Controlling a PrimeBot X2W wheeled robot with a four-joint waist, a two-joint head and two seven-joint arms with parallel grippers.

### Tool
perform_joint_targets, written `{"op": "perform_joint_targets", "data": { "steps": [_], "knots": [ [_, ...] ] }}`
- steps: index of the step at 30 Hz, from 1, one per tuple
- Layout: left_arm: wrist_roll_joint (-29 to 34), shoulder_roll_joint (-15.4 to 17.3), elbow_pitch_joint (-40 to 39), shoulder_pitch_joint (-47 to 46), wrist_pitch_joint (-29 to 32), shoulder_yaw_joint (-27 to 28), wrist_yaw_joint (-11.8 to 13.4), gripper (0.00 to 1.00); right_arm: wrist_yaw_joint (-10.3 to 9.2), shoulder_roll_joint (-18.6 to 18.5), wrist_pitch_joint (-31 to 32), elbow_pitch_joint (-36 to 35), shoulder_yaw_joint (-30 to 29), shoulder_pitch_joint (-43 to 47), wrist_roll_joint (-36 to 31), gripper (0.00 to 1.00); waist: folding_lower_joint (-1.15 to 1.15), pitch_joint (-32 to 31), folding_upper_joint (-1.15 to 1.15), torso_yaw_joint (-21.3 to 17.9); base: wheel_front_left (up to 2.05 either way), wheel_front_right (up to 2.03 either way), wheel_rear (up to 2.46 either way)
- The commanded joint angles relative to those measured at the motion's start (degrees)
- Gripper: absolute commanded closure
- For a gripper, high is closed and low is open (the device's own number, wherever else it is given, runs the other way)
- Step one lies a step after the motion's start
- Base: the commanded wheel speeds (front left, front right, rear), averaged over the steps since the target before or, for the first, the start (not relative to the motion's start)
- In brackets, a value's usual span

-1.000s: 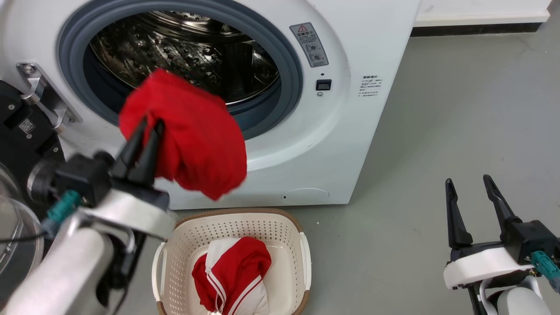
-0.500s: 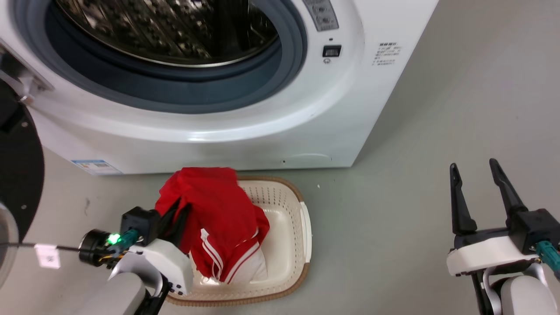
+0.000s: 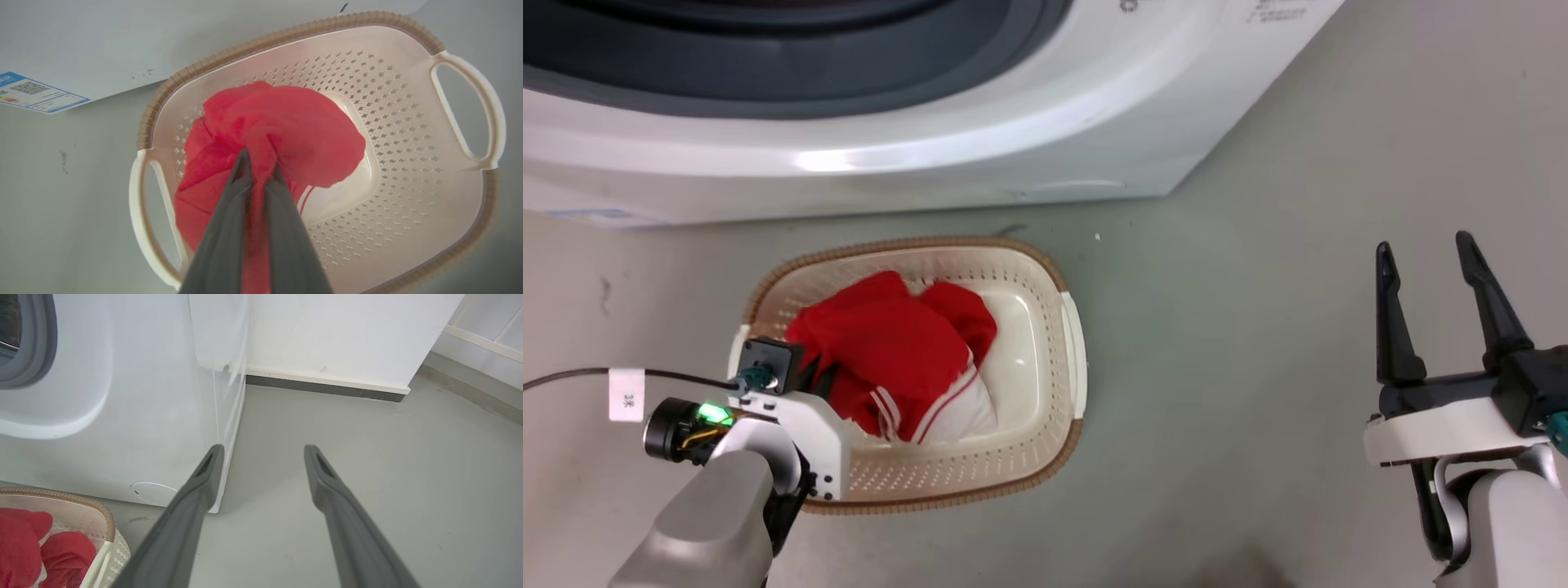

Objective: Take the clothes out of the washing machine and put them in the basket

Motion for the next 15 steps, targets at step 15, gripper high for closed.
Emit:
{"op": "perform_joint_targets", "data": {
  "steps": [15],
  "knots": [
    [-1.9, -2.9, 14.2, -8.5, -0.2, 1.7, -1.7, 1.00, -0.06, 0.1, -0.1, -2.3, -0.5, -2.9, 1.5, 0.00, -0.01, 11.9, 0.00, -4.3, 0.00, 0.00, 0.00]
  ]
}}
